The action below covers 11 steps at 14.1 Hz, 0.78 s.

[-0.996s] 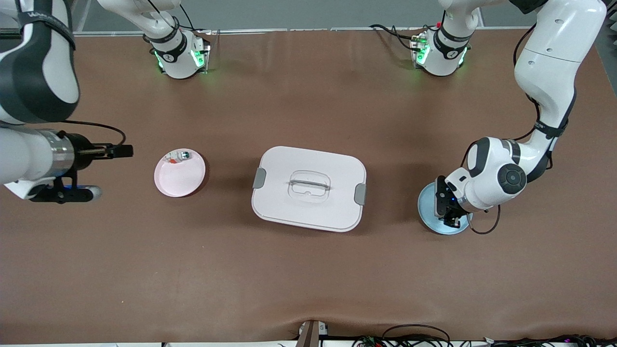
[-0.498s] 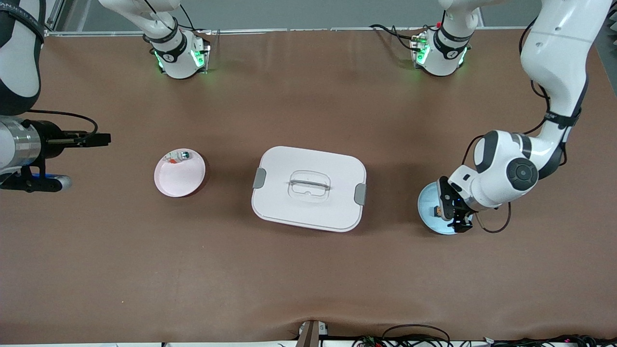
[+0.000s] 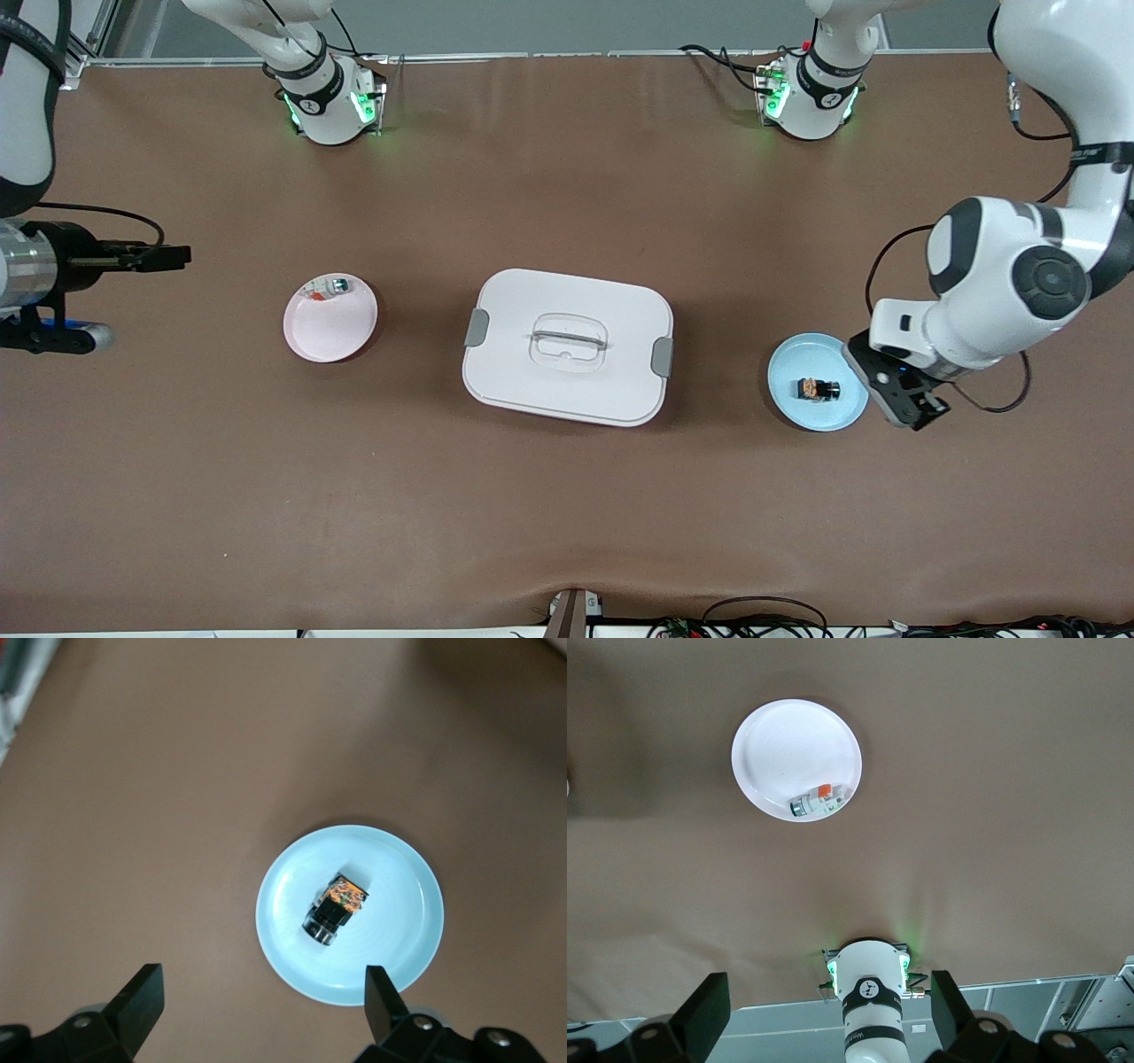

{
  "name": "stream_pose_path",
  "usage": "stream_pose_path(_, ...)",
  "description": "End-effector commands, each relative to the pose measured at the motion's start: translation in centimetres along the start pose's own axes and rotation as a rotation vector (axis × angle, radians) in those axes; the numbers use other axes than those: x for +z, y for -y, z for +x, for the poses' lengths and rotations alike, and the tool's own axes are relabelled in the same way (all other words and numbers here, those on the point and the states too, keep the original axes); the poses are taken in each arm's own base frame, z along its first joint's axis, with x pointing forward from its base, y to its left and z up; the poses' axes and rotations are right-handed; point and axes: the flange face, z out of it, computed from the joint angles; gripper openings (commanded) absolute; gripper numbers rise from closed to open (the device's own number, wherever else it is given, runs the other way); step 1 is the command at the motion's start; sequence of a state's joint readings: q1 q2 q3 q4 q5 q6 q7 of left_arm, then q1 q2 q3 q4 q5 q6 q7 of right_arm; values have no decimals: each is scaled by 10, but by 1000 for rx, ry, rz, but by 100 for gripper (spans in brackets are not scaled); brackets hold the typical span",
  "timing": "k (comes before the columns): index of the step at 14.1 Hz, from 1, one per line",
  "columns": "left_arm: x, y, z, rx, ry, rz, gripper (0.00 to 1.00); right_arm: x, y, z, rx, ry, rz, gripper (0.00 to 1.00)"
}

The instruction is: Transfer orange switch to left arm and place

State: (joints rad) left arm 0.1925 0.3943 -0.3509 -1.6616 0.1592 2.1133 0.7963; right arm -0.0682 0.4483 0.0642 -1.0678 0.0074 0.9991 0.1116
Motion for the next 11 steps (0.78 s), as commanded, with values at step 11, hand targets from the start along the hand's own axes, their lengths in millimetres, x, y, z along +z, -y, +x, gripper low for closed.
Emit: stream_pose_path(11,-155,-11,-28,-772,77,48,100,-18,-18,-23,31,-45,8,100)
